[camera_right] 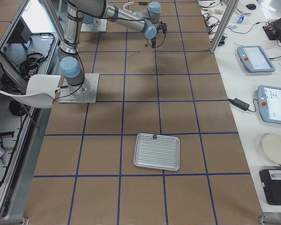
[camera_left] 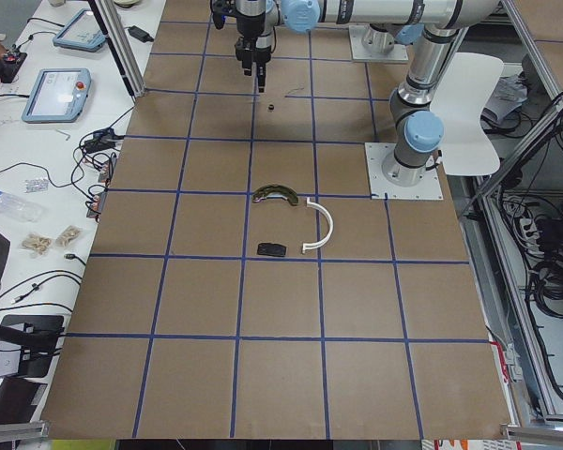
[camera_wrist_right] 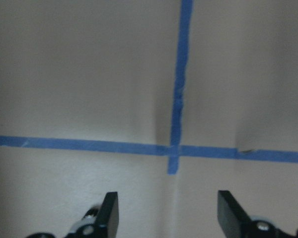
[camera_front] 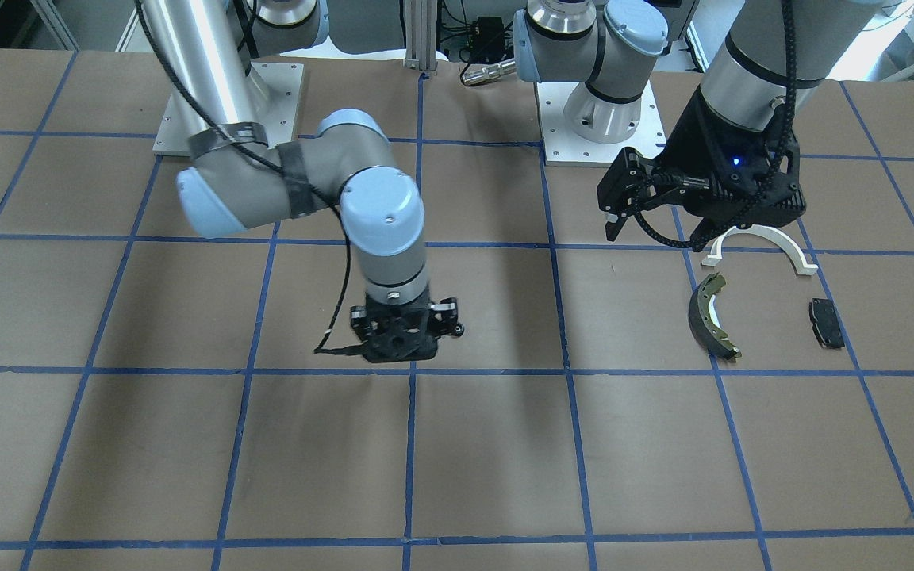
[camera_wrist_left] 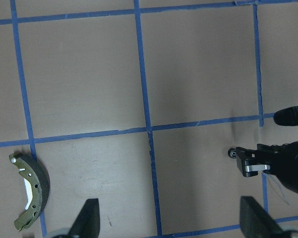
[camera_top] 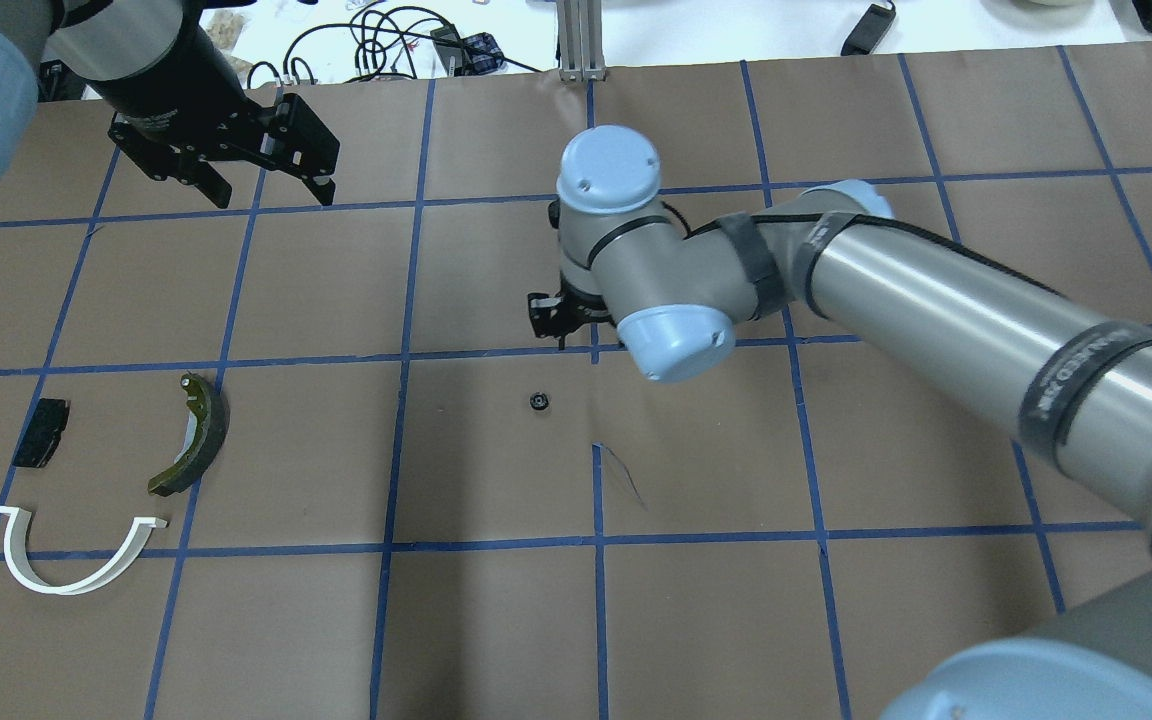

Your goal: Place bearing gear from tray to pile

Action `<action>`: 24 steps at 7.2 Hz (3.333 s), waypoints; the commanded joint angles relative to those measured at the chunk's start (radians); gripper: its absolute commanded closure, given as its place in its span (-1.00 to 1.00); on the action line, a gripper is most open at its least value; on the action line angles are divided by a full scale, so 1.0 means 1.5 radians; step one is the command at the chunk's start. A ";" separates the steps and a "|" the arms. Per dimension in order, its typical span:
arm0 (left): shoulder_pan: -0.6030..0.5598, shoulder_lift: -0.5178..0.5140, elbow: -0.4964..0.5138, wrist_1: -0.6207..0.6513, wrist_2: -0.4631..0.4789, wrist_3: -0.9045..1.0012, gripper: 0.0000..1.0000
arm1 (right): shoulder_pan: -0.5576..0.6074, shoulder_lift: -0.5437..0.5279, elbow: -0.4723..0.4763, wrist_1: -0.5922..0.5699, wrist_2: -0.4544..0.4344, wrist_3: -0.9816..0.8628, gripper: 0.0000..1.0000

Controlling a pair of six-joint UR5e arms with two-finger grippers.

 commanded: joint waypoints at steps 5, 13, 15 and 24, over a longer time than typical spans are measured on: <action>-0.224 -0.100 -0.181 0.315 -0.005 -0.263 -1.00 | -0.531 -0.096 0.000 0.077 -0.079 -0.720 -1.00; -0.248 -0.234 -0.306 0.535 0.025 -0.311 -1.00 | -0.831 0.016 -0.003 0.068 0.009 -1.698 -1.00; -0.251 -0.241 -0.310 0.542 0.033 -0.310 -1.00 | -0.830 0.028 -0.001 0.068 0.049 -1.741 -1.00; -0.223 -0.167 -0.233 0.400 0.073 -0.244 1.00 | -0.816 0.070 0.001 -0.006 0.092 -1.688 -0.69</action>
